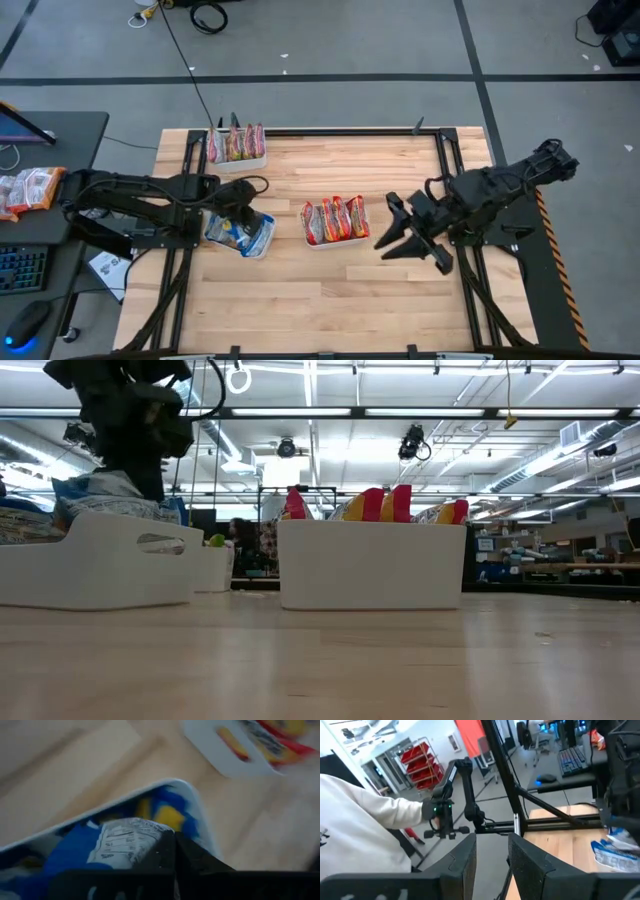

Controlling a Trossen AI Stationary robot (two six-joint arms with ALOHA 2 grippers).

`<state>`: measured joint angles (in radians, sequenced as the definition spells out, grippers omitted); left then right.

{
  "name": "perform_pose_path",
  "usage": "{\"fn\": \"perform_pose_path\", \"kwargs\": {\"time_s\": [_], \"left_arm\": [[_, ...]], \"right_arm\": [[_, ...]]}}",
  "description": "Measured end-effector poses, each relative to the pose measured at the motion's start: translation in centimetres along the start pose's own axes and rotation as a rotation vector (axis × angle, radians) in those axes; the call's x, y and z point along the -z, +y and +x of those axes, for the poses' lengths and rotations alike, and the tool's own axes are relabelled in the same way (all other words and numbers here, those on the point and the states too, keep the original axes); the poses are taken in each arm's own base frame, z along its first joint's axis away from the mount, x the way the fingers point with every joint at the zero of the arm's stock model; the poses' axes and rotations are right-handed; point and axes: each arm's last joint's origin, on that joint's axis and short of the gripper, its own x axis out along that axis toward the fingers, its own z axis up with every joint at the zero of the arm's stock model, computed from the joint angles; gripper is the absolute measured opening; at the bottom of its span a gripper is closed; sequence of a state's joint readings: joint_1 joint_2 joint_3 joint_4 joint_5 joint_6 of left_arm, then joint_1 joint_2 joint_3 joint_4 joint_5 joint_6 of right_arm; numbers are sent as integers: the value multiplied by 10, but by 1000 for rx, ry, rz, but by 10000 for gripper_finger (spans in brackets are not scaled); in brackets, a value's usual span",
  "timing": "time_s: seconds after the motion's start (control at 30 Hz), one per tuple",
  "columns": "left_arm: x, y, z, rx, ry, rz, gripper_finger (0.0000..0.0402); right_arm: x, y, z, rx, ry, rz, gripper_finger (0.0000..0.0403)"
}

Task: Sort Maruchan noodles
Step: Adjust the blue noodle packs in the bottom white bin

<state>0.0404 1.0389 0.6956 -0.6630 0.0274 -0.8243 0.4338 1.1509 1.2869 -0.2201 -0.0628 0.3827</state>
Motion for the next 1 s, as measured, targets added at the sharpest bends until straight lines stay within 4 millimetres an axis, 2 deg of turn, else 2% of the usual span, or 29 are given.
{"fn": "perform_pose_path", "kwargs": {"time_s": [0.23,0.47,0.57,0.7,0.83,1.0], "left_arm": [[-7,10,-5,76,62,41,0],[-12,19,-17,120,43,53,0],[-4,24,-17,66,116,66,0],[11,30,-17,-135,182,128,0],[17,33,-18,-296,139,172,0],[17,31,-18,-340,84,158,7]], "right_arm": [[-1,20,-26,10,-21,0,118],[-3,25,-48,63,-44,10,118],[0,24,-48,102,-28,13,118],[5,23,-39,133,-6,6,117],[10,21,-27,164,17,2,117],[14,17,-18,190,34,33,117]]}}
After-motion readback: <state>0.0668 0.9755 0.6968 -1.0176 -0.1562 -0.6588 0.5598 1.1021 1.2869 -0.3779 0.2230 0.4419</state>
